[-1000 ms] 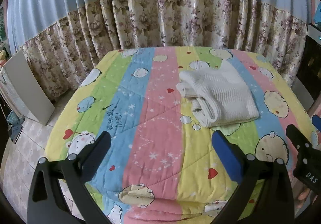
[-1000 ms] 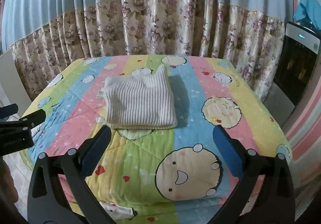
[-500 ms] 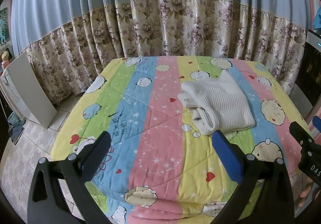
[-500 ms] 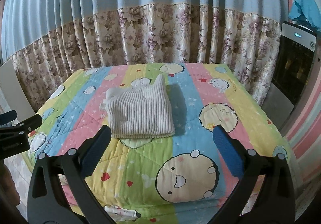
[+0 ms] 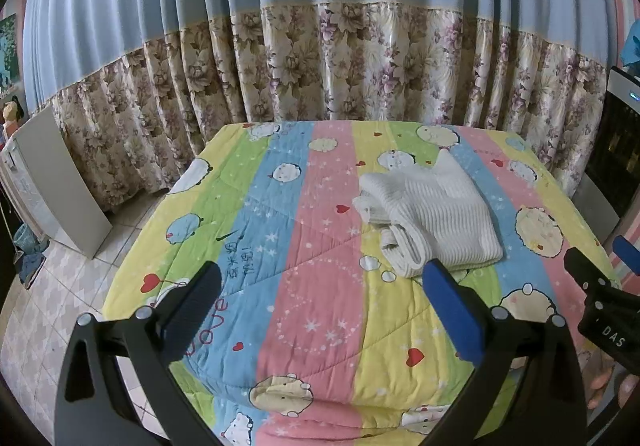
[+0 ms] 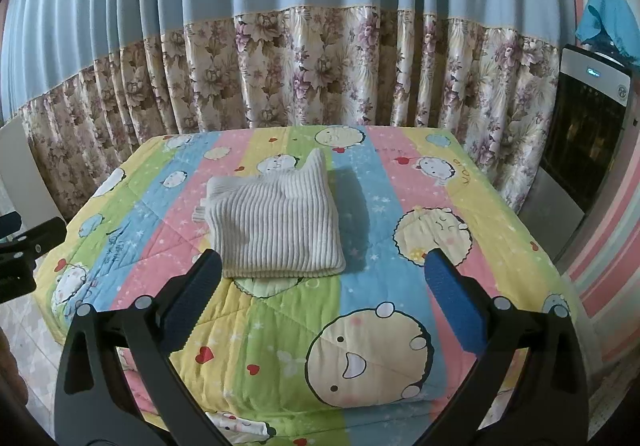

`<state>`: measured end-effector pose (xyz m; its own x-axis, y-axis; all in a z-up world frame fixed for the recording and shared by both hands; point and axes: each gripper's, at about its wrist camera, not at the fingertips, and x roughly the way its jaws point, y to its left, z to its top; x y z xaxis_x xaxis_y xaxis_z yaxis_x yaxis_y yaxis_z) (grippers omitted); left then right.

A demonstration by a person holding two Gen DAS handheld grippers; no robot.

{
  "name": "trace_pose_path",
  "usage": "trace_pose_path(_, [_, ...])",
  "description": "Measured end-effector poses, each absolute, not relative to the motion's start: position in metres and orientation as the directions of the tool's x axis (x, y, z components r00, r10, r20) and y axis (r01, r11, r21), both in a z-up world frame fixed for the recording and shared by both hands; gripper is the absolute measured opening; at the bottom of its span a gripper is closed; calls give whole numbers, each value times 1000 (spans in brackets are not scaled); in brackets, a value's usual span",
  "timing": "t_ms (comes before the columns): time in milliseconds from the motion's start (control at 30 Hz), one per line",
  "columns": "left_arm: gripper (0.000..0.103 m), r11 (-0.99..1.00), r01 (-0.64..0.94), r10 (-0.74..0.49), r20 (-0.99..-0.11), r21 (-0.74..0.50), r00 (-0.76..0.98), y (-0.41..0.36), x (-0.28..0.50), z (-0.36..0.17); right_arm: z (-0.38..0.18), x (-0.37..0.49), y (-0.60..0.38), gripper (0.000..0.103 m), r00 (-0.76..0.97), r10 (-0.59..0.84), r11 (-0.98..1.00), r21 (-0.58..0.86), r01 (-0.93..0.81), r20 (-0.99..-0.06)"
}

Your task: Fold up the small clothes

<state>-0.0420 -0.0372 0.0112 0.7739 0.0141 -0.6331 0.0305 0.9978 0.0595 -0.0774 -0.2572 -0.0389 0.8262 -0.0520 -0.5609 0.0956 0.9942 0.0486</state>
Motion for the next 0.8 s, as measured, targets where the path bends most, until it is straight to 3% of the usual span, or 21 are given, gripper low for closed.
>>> trace_pose_path(800, [101,998,30,13,-633,57,774,-35,-39,17,-42,-73,-260,100,822,-56,994,43,97,-567])
